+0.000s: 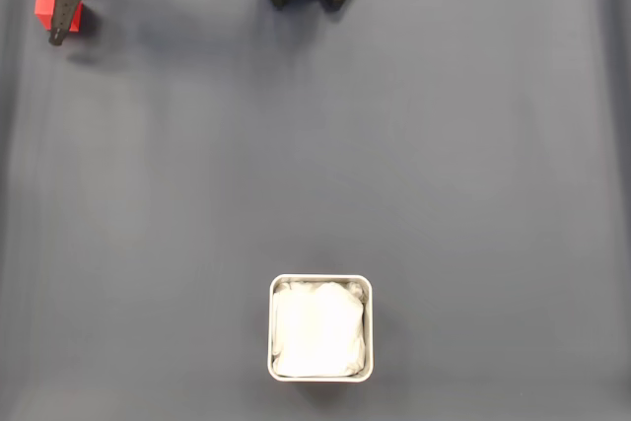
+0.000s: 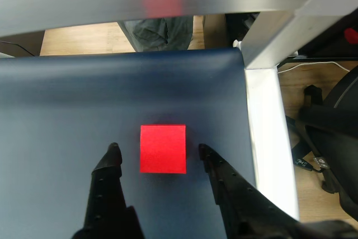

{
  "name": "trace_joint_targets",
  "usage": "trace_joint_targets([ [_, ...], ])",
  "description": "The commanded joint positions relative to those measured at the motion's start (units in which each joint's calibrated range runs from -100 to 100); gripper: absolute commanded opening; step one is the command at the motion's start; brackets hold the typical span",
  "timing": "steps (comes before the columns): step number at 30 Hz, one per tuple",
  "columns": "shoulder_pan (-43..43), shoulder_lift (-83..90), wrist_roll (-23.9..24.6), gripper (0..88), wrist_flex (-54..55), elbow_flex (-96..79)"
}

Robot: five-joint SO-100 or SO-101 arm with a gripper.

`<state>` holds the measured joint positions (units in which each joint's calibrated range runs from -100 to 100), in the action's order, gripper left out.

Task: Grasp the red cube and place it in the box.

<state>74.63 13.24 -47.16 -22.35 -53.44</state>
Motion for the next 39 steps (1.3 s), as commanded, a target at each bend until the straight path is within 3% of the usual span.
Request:
trace_joint_targets([
  [1,0.58,0.19,0.59,32.4,1.37,0.33],
  [13,0.80,-0.68,0.63,23.5,3.26,0.70],
  [39,1.72,-0.94,0.05,18.6,3.99,0.70],
])
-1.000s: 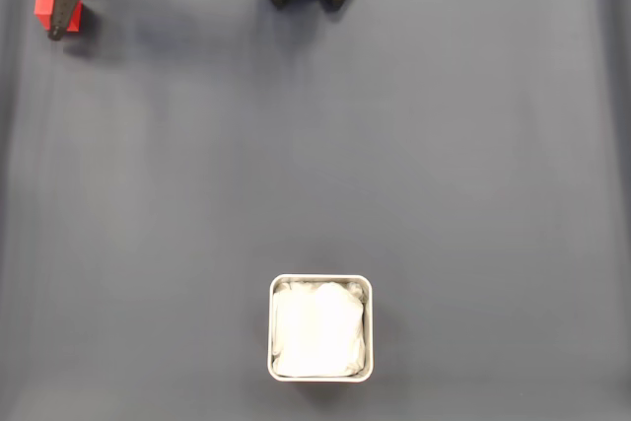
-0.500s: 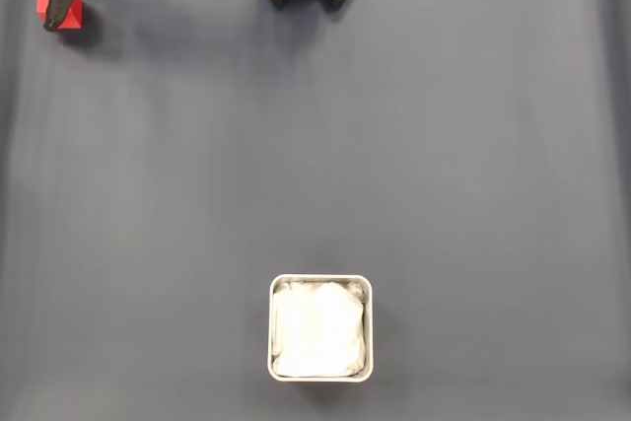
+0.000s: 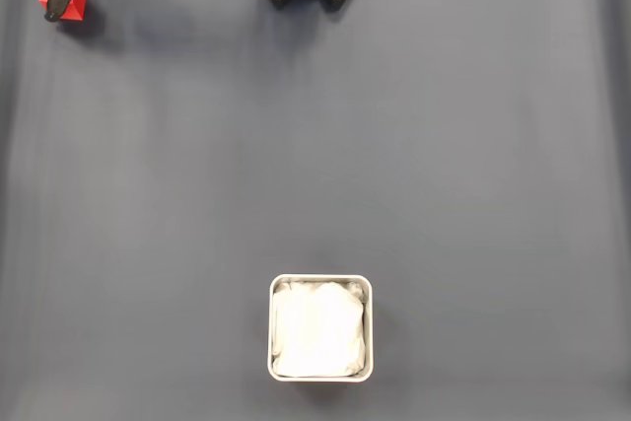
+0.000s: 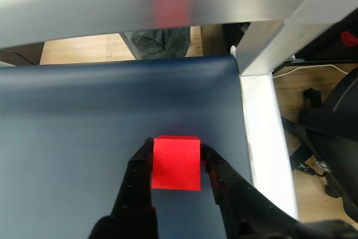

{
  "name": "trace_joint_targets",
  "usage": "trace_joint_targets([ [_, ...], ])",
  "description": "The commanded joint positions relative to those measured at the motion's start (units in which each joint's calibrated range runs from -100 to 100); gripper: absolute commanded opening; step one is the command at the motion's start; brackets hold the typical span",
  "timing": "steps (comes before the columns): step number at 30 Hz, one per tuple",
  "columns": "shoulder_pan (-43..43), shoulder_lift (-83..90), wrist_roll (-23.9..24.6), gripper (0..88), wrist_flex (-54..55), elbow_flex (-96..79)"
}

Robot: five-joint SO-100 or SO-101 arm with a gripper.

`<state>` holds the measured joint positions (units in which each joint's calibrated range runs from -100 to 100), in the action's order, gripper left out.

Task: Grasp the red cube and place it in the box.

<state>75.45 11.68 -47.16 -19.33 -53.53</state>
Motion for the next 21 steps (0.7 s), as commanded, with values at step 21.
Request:
trace_joint_targets([
  [21,0.83,2.36,-0.83,17.9,2.69,-2.13],
])
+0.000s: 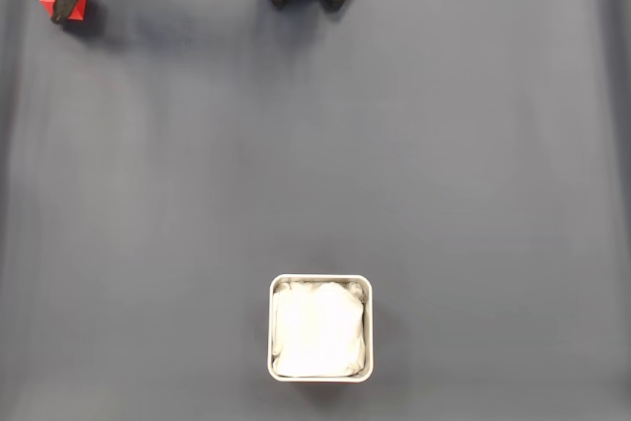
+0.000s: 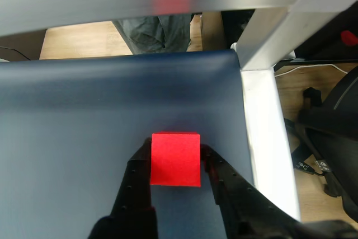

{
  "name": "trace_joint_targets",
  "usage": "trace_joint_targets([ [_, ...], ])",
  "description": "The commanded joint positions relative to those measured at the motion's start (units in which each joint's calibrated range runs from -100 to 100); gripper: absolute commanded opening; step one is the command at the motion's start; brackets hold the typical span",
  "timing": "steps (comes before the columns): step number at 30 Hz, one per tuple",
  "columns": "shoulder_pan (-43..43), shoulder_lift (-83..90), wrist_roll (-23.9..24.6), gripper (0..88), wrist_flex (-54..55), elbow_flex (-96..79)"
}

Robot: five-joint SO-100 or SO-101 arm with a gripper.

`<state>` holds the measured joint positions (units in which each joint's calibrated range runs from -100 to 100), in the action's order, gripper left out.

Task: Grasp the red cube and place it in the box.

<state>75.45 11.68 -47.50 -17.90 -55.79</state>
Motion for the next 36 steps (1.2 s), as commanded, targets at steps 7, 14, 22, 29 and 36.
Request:
trace_joint_targets([
  [7,0.69,2.62,-0.73,14.4,1.34,0.04],
  [14,0.62,2.79,-0.88,12.6,1.34,-0.14],
  [22,0.55,2.79,-0.93,11.7,1.34,-0.14],
  [29,0.48,3.22,-0.98,11.2,1.26,-0.05],
  [36,0.12,5.30,-1.12,10.6,-1.12,1.95],
])
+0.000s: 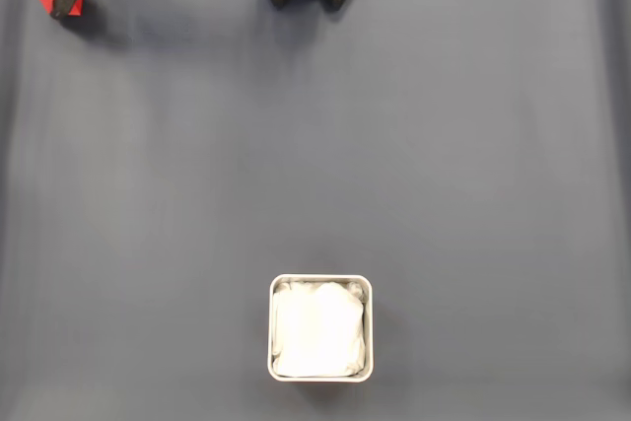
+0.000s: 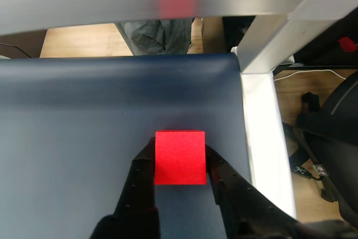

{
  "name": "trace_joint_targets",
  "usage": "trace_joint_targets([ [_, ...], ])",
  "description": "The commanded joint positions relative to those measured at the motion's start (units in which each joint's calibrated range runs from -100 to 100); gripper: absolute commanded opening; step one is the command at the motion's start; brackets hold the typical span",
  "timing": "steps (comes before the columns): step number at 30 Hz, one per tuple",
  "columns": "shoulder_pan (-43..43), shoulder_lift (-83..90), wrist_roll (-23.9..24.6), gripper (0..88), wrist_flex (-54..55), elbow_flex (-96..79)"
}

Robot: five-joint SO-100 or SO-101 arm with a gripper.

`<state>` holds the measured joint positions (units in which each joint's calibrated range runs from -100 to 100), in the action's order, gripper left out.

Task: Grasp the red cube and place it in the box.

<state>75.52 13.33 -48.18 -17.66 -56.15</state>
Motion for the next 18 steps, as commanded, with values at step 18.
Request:
trace_joint_targets([
  [18,-4.85,10.41,-0.34,8.9,-11.52,9.16],
])
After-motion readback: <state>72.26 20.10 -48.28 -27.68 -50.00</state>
